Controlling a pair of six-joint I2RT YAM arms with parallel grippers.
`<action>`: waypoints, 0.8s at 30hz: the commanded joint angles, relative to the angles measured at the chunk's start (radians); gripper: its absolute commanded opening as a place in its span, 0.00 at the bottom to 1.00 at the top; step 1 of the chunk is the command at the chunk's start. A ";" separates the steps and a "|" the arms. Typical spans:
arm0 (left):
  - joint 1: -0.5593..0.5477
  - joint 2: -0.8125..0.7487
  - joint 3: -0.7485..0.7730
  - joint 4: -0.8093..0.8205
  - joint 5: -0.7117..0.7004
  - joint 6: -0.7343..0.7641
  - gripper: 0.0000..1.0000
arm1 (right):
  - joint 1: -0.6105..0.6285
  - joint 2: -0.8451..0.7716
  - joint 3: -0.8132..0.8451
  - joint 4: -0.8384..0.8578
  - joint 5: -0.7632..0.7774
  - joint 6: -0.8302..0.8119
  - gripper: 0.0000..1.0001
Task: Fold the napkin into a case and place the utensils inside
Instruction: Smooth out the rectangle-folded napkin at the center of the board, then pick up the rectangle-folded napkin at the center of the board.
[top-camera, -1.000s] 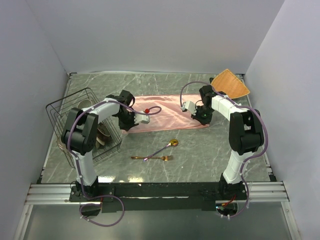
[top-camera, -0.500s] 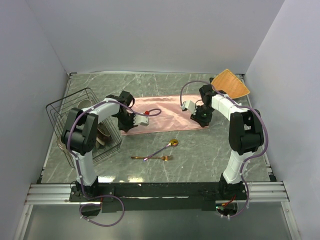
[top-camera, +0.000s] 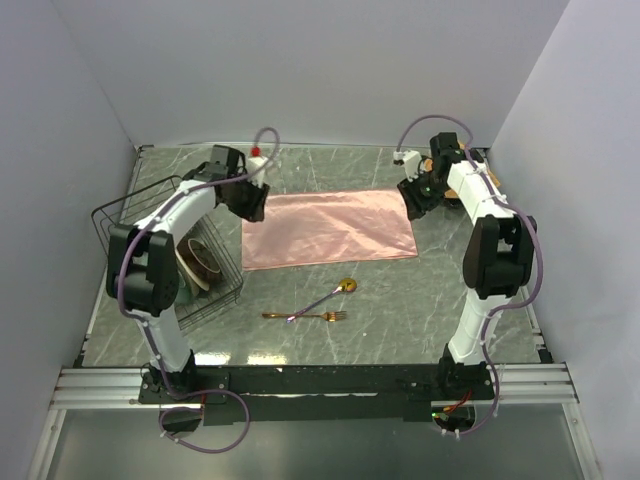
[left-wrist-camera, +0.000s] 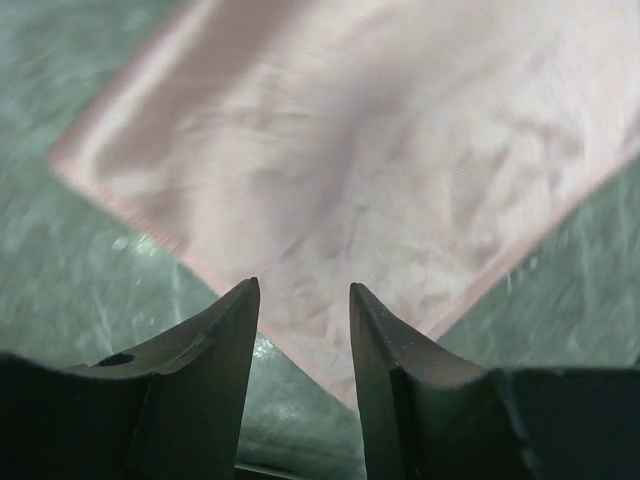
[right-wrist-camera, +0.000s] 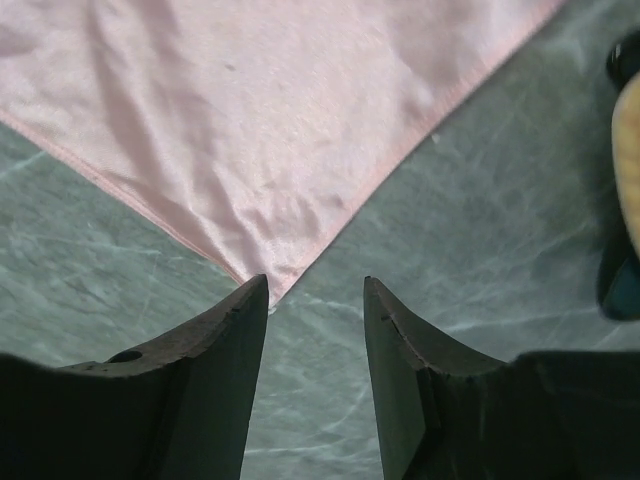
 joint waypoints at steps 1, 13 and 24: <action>0.051 -0.089 -0.070 0.206 -0.173 -0.583 0.47 | -0.019 0.037 0.026 0.025 0.012 0.228 0.50; 0.053 0.055 -0.035 0.085 -0.554 -0.869 0.46 | -0.018 0.071 -0.011 0.119 0.153 0.372 0.51; 0.042 0.147 -0.016 0.054 -0.470 -0.929 0.44 | -0.018 0.117 -0.006 0.121 0.155 0.384 0.49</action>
